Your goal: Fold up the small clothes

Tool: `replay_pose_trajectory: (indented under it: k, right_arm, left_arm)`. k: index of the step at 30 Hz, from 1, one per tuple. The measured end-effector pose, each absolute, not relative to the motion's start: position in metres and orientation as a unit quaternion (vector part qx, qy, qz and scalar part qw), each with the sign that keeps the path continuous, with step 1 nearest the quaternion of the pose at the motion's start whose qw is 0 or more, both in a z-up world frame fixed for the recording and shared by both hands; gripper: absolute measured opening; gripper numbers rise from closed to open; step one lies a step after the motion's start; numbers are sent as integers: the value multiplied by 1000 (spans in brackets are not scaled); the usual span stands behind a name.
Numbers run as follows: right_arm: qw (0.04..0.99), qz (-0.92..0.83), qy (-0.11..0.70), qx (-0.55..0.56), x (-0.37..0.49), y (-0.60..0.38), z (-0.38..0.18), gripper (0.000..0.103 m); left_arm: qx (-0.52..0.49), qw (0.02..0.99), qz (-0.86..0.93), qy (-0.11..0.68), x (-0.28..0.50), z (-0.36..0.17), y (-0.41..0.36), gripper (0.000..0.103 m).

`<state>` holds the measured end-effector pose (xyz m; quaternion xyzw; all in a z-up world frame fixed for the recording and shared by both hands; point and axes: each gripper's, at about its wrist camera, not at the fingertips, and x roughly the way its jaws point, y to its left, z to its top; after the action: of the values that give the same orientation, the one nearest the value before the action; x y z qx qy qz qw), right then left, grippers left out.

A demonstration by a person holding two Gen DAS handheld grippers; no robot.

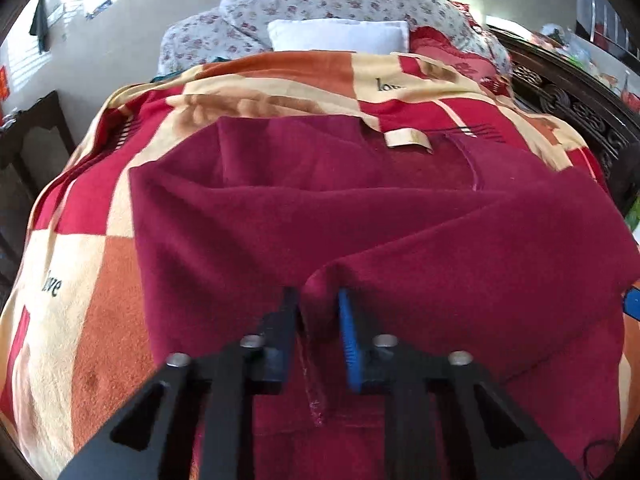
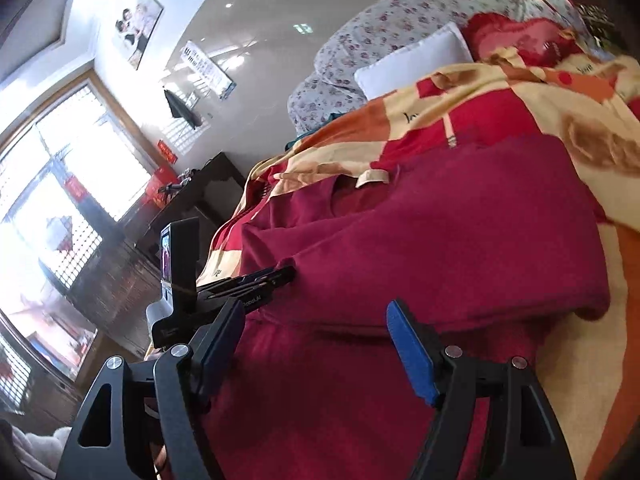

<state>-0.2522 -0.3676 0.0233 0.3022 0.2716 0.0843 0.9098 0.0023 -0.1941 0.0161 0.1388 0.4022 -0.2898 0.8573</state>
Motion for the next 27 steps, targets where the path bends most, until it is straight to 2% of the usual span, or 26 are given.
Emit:
replay_pose_trajectory:
  k: [9, 13, 16, 18, 19, 21, 23, 26, 27]
  right_arm:
    - [934, 46, 236, 263, -268, -377, 56, 78]
    - [937, -13, 263, 228, -251, -382, 61, 77]
    - [937, -42, 294, 183, -227, -383, 55, 54]
    - [926, -96, 343, 127, -208, -387, 40, 46]
    - [921, -106, 357, 110, -203, -390, 34, 37]
    - [915, -115, 373, 104, -198, -404, 22, 30]
    - [914, -122, 369, 120, -202, -418, 18, 7]
    - [913, -122, 362, 143, -216, -429, 27, 8]
    - [916, -119, 357, 141, -221, -427, 32, 10]
  left_arm:
    - [113, 900, -271, 322, 5, 96, -148, 11]
    - [117, 904, -233, 338, 28, 91, -131, 11]
    - [126, 891, -224, 373, 36, 60, -131, 11]
    - [131, 890, -216, 380, 39, 47, -131, 11]
    - [130, 889, -213, 383, 41, 41, -132, 11]
    - [126, 888, -212, 388, 44, 35, -132, 11]
    - [124, 888, -213, 389, 45, 33, -134, 11]
    - [114, 887, -216, 391, 44, 35, -131, 17]
    - [110, 887, -216, 392, 42, 37, -129, 27]
